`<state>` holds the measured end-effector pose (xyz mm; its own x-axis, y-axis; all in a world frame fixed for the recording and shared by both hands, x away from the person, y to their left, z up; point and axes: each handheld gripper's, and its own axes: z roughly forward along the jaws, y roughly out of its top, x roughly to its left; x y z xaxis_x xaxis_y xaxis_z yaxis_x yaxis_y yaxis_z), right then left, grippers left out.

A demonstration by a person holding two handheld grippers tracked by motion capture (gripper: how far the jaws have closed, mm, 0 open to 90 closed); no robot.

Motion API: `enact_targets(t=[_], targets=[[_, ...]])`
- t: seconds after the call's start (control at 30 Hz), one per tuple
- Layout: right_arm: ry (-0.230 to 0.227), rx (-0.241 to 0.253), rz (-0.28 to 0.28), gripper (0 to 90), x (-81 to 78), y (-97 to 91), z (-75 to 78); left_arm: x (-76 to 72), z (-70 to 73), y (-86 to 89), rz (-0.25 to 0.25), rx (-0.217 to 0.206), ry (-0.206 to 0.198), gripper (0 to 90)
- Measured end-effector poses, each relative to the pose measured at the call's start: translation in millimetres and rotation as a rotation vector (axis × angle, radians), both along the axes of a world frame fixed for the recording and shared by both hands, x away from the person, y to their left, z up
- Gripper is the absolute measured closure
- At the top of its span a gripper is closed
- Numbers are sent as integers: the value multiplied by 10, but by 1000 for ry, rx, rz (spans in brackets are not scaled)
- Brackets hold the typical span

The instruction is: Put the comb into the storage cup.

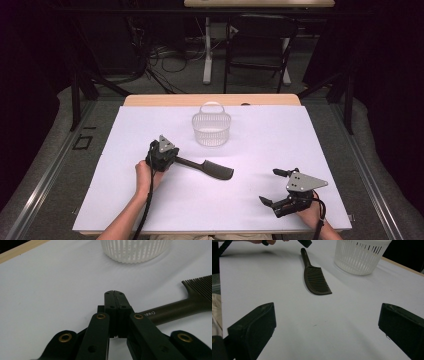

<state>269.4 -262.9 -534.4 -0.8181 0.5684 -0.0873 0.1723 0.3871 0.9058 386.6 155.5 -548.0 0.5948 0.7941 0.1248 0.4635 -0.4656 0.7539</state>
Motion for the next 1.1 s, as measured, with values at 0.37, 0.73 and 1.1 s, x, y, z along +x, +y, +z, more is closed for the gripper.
enact_targets(t=[0.37, 0.73, 1.1], targets=[[3, -5, -1, 12, 2, -3, -1, -4, -57, -46, -23, 35, 26, 898], [-3, -1, -2, 12, -2, -7, 4, -52, -59, -70, -63, 54, 64, 898], [-2, -2, -3, 13, -3, -16, 7, -134, -48, -27, -91, 62, 102, 896]])
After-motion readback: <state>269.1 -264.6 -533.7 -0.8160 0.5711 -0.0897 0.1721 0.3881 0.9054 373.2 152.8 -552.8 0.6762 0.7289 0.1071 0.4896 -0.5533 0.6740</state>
